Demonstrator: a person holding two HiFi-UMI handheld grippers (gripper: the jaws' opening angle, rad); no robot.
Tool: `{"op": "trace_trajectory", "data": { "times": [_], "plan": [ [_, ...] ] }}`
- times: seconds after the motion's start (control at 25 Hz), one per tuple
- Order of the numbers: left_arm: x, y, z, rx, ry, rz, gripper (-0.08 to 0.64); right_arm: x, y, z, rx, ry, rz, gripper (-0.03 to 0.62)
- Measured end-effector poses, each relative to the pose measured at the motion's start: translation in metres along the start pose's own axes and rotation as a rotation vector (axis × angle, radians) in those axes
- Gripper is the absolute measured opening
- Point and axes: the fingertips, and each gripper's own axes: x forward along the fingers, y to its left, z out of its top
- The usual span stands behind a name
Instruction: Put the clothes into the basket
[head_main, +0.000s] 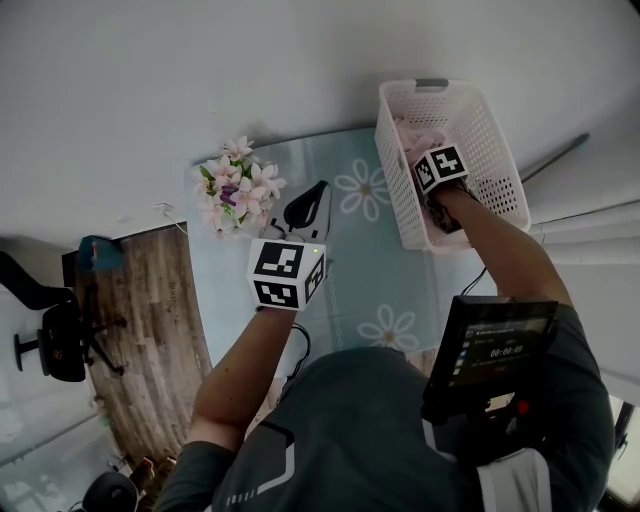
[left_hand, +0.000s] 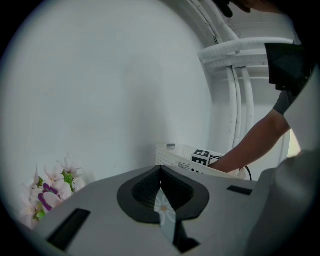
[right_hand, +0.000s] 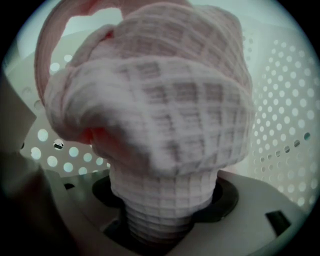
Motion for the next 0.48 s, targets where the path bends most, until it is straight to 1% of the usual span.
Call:
{"op": "trace_trajectory", "data": {
  "times": [0.08, 0.16, 0.48],
  "plan": [
    [0.000, 0.001, -0.003, -0.007, 0.004, 0.014, 0.009, 0.004, -0.001, -0.001, -0.005, 0.013, -0.001, 0.350],
    [0.000, 0.000, -0.005, -0.022, 0.008, 0.010, 0.009, 0.007, -0.002, -0.001, -0.006, 0.015, 0.000, 0.357],
    [-0.002, -0.004, -0.015, -0.045, 0.023, 0.005, 0.009, 0.011, -0.003, -0.001, -0.015, 0.010, 0.011, 0.368]
  ]
}}
